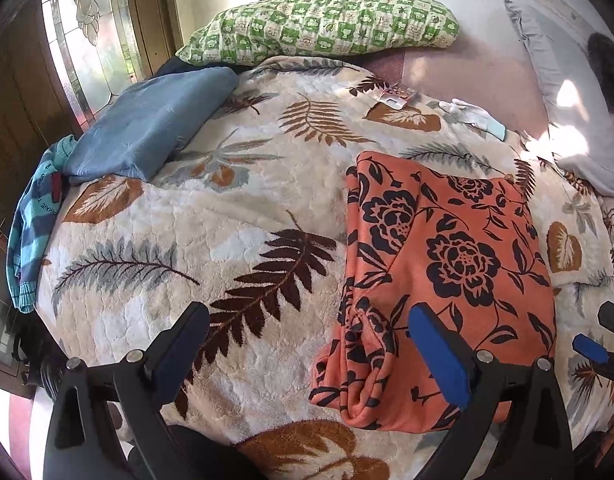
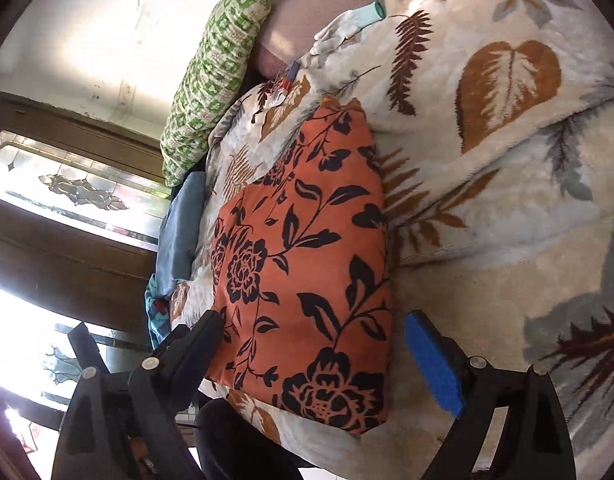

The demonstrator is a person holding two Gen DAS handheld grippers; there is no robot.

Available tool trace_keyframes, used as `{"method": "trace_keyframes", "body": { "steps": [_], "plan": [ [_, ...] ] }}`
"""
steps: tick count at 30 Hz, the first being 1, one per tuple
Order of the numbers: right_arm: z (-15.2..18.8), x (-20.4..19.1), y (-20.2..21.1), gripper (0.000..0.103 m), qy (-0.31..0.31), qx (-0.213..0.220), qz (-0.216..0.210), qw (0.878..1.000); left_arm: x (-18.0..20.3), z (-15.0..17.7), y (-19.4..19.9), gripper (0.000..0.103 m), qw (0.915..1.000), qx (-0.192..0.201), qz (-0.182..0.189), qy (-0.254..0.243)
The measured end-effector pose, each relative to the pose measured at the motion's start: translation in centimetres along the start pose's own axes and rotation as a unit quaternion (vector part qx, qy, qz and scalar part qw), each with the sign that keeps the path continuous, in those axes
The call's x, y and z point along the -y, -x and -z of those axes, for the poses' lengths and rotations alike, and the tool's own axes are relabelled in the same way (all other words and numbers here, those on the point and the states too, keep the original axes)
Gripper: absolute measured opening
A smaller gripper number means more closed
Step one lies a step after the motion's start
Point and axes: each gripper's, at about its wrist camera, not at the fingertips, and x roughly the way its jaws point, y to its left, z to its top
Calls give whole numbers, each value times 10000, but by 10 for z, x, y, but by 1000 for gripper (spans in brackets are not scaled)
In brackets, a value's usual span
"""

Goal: Fold small clothes

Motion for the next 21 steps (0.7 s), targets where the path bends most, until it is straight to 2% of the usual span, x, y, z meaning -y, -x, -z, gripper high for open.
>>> {"method": "trace_keyframes", "body": {
  "steps": [5,11,13,15,17,21],
  "plan": [
    [-3,-9,-1,94,132,12,-97,9999,5,0,-2,100,9999,20,-58,-124],
    [-10,-59,-22,94,621,-163,-665,9957,2,2,-3,100,9999,-21,-49,-116],
    [-12,-57,-45,94,554,-358,-561,9962,0,1,-3,100,10000,-6,-56,-81],
    [-12,-41,-76,93,328,-763,-10,9965,-3,-1,-3,100,10000,-12,-25,-39],
    [-11,-38,-77,94,215,-630,-104,9977,-5,-1,-3,100,10000,5,-36,-74],
    [-19,-60,-64,94,462,-528,-282,9971,-7,-3,-10,100,9999,-61,-59,-87]
  ]
}}
